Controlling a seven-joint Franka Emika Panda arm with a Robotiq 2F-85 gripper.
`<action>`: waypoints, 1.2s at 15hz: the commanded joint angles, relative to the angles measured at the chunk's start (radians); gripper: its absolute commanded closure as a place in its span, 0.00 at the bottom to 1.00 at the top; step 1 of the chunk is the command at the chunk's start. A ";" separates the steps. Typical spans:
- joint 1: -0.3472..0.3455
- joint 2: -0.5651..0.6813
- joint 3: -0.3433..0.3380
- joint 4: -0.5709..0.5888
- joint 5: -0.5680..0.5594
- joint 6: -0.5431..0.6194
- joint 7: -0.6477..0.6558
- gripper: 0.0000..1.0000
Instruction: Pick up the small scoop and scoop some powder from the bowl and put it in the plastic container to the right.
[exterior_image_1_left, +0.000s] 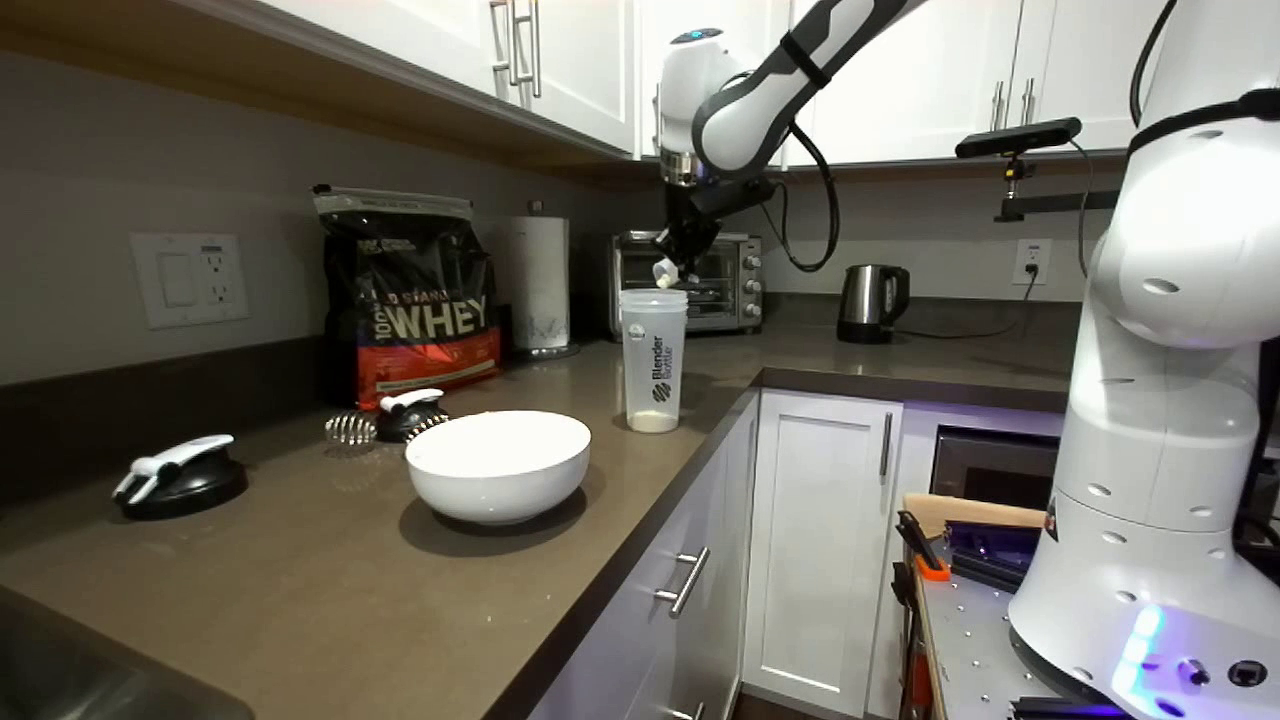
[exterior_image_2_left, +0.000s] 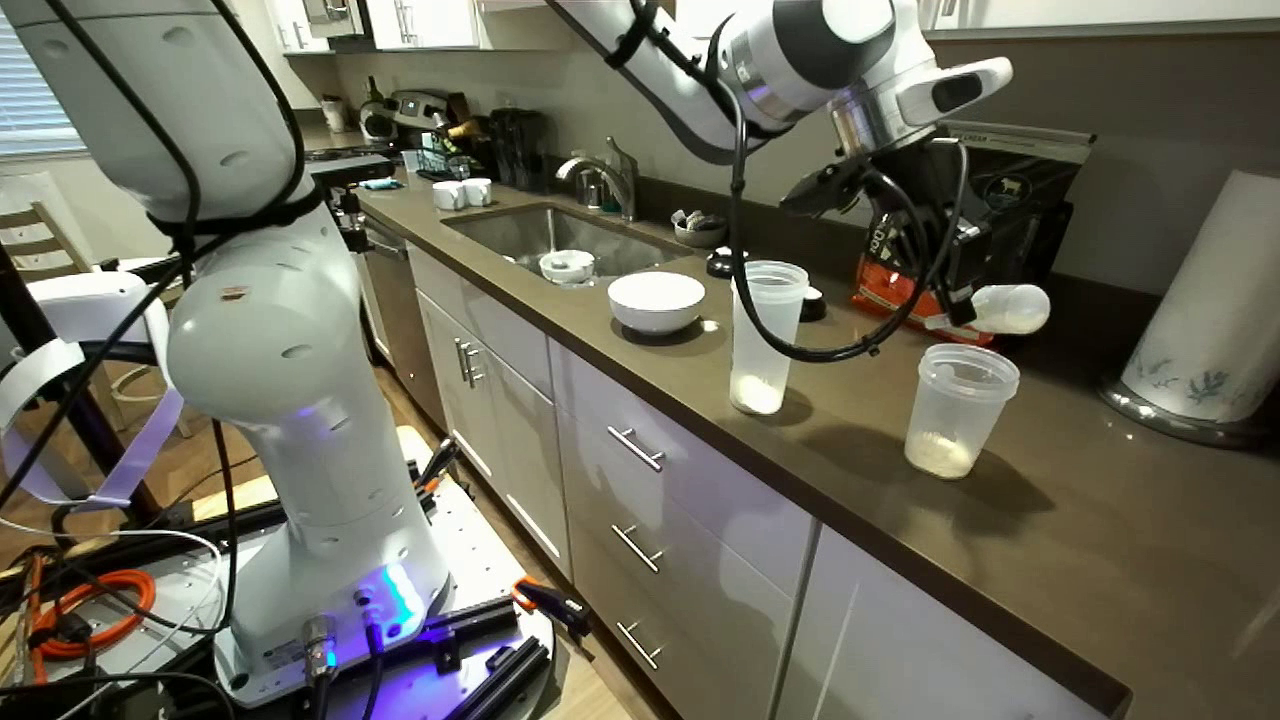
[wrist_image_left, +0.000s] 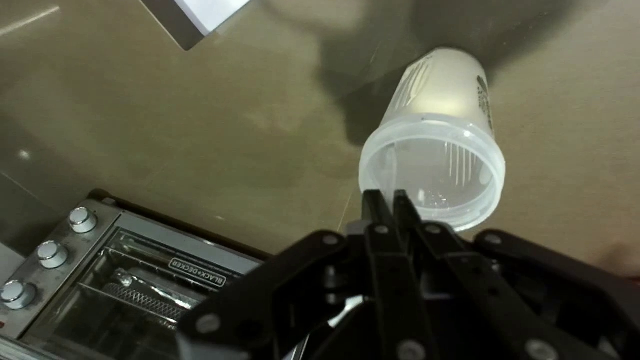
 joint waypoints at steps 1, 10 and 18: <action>-0.014 -0.044 0.012 -0.026 -0.056 0.005 0.036 0.97; -0.014 -0.051 0.021 -0.060 -0.098 0.005 0.044 0.97; -0.009 -0.039 0.034 -0.088 -0.160 0.013 0.073 0.97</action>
